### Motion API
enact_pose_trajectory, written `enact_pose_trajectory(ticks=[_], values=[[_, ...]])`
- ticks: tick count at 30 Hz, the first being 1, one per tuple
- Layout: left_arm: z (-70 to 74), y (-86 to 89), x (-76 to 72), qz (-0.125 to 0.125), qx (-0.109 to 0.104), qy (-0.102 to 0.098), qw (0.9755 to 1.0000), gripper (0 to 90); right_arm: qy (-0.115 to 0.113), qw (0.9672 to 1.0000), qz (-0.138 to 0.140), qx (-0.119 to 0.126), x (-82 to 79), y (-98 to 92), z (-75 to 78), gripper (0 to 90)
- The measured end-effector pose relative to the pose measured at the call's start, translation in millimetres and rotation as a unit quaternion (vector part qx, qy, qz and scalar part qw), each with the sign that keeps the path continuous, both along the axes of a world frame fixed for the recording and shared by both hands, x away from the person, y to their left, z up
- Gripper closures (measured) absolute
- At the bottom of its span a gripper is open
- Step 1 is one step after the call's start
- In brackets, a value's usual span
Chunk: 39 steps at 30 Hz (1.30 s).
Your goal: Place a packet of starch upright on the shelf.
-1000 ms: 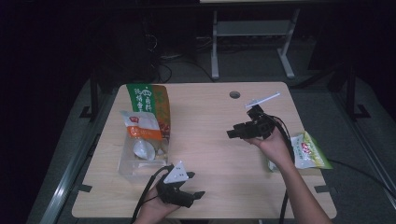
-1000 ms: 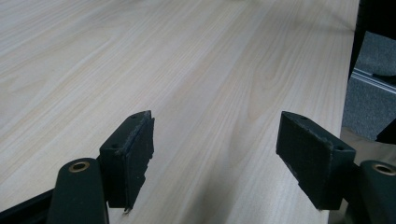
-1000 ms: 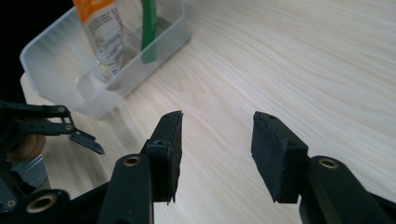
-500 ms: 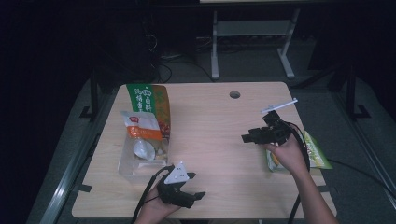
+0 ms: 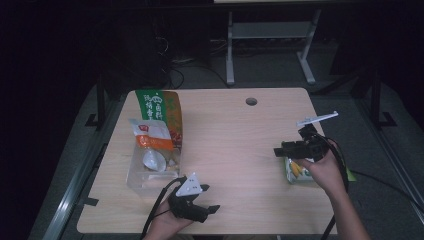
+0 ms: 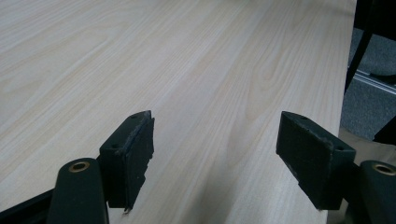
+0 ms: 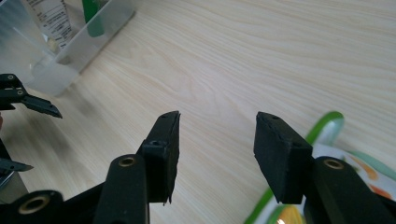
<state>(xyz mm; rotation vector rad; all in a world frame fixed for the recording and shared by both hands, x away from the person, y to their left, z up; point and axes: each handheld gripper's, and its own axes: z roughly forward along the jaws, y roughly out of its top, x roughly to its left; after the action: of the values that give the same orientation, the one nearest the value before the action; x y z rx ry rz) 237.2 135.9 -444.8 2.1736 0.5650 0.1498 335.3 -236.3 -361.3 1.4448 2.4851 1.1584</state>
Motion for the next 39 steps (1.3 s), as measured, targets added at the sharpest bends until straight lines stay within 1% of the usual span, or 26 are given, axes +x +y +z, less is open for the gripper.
enact_pose_trajectory(ticks=[8, 18, 23, 27, 29, 32, 34, 37, 38, 39], values=[[0.5, -0.8, -1.2, -0.001, 0.002, -0.002, 1.0000, 27.2, 0.000, 0.9998, -0.020, 0.000, -10.9, -20.1, -4.0, 49.9], [0.7, -1.2, -2.5, 0.001, 0.006, -0.007, 1.0000, 27.2, 0.007, 0.9992, -0.039, -0.011, -26.4, -38.9, -12.1, 49.8], [1.8, -0.3, -3.6, 0.003, 0.007, -0.011, 0.9999, 27.2, 0.016, 0.9984, -0.052, -0.017, -35.6, -49.4, -19.5, 49.8], [2.0, 0.4, -3.3, 0.006, 0.008, -0.014, 0.9999, 27.3, 0.018, 0.9978, -0.063, -0.013, -43.4, -58.0, -23.4, 49.8], [2.1, 0.6, -3.4, 0.008, 0.007, -0.014, 0.9998, 27.3, 0.016, 0.9976, -0.067, -0.010, -47.0, -62.9, -24.9, 49.8], [3.0, 1.9, -3.3, 0.009, 0.008, -0.019, 0.9997, 27.3, 0.016, 0.9971, -0.073, -0.010, -52.7, -69.5, -26.2, 49.8], [3.8, 2.3, -3.7, 0.010, 0.010, -0.021, 0.9997, 27.3, 0.016, 0.9967, -0.078, -0.014, -56.3, -75.5, -28.2, 49.8], [5.1, 2.3, -4.2, 0.011, 0.008, -0.026, 0.9996, 27.3, 0.017, 0.9955, -0.093, -0.011, -62.2, -84.9, -31.2, 49.8], [5.1, 2.2, -4.3, 0.010, 0.008, -0.026, 0.9996, 27.3, 0.014, 0.9954, -0.094, -0.012, -63.3, -87.1, -32.3, 49.8], [4.9, 1.9, -4.4, 0.009, 0.010, -0.026, 0.9996, 27.3, 0.017, 0.9949, -0.098, -0.014, -65.0, -89.3, -33.0, 49.8]])
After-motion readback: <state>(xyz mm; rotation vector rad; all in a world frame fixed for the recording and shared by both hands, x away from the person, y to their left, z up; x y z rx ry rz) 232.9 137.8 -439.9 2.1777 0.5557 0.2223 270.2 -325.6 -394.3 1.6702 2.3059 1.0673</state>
